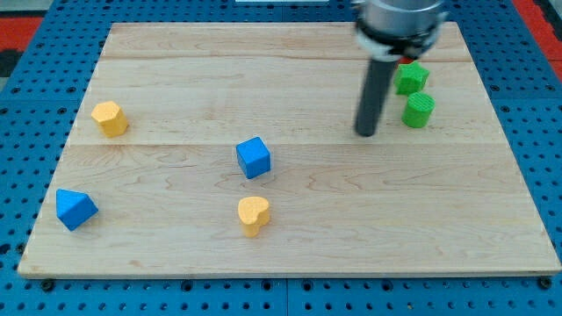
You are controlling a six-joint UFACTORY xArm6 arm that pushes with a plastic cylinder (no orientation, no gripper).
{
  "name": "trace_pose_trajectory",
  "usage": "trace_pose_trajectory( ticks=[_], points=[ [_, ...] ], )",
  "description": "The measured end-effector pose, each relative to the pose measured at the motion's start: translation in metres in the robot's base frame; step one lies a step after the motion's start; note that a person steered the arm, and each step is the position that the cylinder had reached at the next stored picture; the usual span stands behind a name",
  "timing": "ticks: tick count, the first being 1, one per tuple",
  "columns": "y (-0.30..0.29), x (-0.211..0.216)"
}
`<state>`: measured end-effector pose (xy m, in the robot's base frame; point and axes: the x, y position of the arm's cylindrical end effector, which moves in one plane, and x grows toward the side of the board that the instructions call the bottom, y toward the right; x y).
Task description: Move the yellow hexagon to the top of the blue cube
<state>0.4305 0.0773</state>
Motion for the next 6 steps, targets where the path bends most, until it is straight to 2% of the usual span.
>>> trace_pose_trajectory(
  ticks=[2, 4, 5, 6],
  points=[
    [-0.193, -0.032],
    [-0.24, 0.045],
    [-0.322, 0.021],
    [-0.36, 0.003]
  ],
)
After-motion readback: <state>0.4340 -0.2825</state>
